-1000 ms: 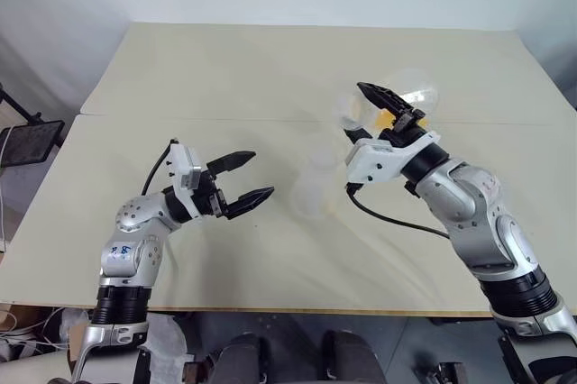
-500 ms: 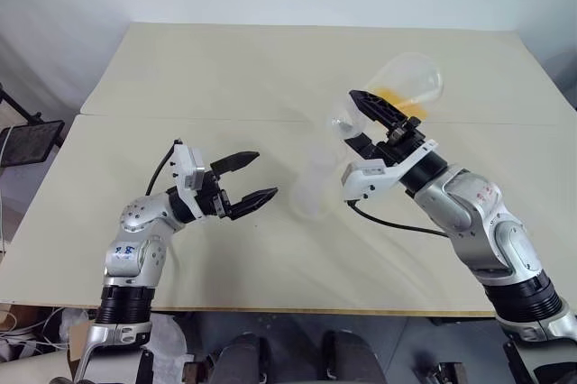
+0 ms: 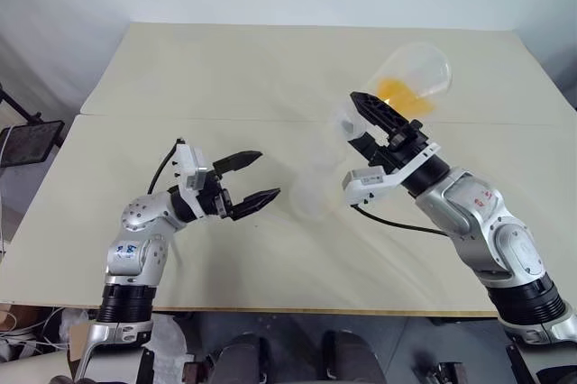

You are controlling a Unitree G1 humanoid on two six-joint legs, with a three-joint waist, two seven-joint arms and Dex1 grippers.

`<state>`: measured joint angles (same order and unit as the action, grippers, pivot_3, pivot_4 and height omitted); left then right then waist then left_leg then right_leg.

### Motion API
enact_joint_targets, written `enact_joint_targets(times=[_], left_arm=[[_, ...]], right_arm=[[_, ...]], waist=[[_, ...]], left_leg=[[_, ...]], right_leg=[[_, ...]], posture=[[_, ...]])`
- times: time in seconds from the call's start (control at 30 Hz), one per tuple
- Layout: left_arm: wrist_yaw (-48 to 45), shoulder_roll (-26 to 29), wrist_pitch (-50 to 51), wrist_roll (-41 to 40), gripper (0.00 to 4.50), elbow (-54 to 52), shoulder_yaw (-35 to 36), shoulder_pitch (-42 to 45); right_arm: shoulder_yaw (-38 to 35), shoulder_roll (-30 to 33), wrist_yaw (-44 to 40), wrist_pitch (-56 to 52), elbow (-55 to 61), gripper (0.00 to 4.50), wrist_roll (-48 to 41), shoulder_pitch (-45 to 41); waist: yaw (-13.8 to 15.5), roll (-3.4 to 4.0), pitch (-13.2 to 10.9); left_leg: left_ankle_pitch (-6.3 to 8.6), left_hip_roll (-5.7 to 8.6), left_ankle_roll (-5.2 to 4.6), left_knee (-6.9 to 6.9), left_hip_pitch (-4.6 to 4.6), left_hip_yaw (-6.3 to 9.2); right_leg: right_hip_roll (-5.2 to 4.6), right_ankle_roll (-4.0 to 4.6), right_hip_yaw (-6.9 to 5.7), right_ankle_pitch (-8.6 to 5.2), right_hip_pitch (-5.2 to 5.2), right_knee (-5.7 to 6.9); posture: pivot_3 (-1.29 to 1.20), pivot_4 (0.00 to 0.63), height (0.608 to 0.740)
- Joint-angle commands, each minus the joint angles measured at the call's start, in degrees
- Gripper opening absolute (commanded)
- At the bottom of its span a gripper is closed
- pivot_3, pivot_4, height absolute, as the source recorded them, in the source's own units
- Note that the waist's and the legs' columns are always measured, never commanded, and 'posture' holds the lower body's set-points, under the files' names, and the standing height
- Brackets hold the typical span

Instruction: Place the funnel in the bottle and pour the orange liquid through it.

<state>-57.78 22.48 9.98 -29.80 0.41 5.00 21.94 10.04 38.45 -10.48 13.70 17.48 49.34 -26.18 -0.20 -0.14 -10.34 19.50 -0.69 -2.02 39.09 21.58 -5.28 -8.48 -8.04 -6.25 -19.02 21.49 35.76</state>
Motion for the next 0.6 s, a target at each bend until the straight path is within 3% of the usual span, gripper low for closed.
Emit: enact_joint_targets(times=[0.03,0.6], left_arm=[[-0.26,-0.30,-1.03,-0.77,4.50,-2.40,-0.25,0.67],[0.44,-0.67,-0.56,-1.23,4.50,-2.17,-0.60,1.28]], right_arm=[[-2.66,0.71,1.69,0.47,1.37,2.73,0.86,0.19],[-1.83,1.32,4.58,2.49,1.53,2.73,7.85,0.66]], waist=[[0.00,0.00,0.00],[-0.02,0.00,0.00]], left_leg=[[0.00,0.00,0.00,0.00,0.00,0.00],[0.00,0.00,0.00,0.00,0.00,0.00]], right_leg=[[0.00,0.00,0.00,0.00,0.00,0.00],[0.00,0.00,0.00,0.00,0.00,0.00]], posture=[[0.00,0.150,0.740],[0.00,0.150,0.740]])
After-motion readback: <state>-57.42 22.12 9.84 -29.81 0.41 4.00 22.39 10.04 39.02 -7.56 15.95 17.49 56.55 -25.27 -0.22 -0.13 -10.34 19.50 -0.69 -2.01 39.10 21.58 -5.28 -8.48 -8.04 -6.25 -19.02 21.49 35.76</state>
